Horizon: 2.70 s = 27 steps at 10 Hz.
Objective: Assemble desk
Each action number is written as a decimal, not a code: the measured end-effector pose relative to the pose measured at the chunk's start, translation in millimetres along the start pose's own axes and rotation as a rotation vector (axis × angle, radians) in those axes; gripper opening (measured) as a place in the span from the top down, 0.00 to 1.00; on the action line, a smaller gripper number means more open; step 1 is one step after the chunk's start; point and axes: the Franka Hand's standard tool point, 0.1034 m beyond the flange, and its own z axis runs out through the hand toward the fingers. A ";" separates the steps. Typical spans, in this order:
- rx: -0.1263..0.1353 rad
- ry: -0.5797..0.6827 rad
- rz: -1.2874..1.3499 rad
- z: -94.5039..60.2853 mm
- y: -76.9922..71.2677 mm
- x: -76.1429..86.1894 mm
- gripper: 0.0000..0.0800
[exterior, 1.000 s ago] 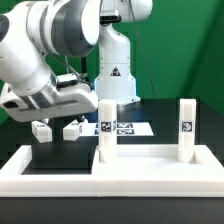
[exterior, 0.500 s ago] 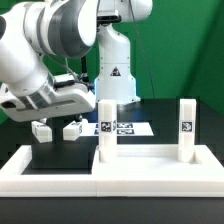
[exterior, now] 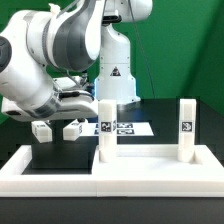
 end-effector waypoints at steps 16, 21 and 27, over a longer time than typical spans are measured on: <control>-0.024 -0.050 -0.008 45.6 -5.8 3.4 0.64; -0.011 -0.062 -0.020 28.0 -9.5 -7.1 0.64; -0.024 0.196 -0.063 -30.0 -23.5 -16.2 0.64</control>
Offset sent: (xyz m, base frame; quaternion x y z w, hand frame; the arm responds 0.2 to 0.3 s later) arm -0.0255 0.0176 -0.0200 -0.0360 -0.0286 0.0114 0.9989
